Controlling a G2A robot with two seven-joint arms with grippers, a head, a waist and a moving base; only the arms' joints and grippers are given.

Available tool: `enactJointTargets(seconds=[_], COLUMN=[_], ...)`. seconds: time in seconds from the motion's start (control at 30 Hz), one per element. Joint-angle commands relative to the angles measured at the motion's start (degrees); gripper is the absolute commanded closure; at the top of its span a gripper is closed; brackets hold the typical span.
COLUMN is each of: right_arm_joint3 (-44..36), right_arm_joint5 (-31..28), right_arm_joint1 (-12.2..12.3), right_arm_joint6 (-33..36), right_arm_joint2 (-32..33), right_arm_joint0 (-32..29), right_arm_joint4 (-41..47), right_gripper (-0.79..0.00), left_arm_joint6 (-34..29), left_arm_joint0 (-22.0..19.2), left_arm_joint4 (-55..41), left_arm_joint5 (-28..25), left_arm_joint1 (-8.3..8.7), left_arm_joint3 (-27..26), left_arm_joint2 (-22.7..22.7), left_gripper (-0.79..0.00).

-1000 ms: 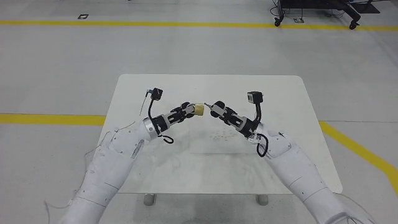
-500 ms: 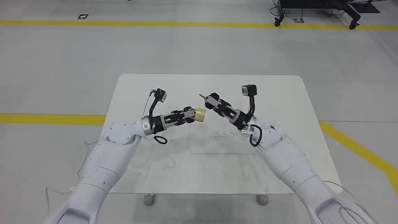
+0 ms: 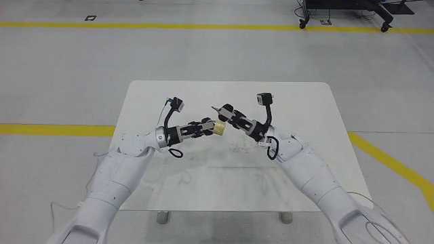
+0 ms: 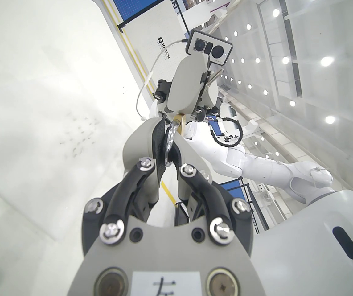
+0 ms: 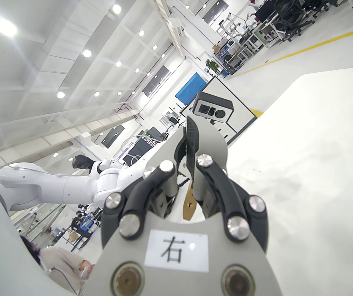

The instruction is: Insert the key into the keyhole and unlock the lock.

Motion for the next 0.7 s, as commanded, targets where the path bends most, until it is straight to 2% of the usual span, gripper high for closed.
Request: enactJointTargets(seconds=[0.0,0.3,0.43,0.67], right_arm_joint3=[0.06,-0.69,-1.06,-1.06], right_arm_joint5=[-0.08,-0.20,-0.38,-0.38], right_arm_joint1=[0.00,0.23,0.32,0.32], right_arm_joint6=[1.17,4.84,3.95,3.95], right_arm_joint2=[-0.06,0.28,1.02,1.02], right_arm_joint0=[0.02,-0.42,-0.70,-0.70], right_arm_joint4=[0.24,1.27,1.35,1.35], right_gripper=[0.000,0.000,0.000,0.000], left_arm_joint6=[0.18,1.57,3.64,3.64], left_arm_joint0=[-0.06,-0.01,-0.25,-0.25], left_arm_joint4=[-0.03,-0.58,2.10,2.10], left_arm_joint5=[-0.04,0.75,1.20,1.20], left_arm_joint1=[-0.01,0.05,0.22,0.22], left_arm_joint3=[0.11,0.78,0.99,0.99], left_arm_joint2=[0.01,-0.44,-0.71,-0.71], left_gripper=[0.000,0.000,0.000,0.000])
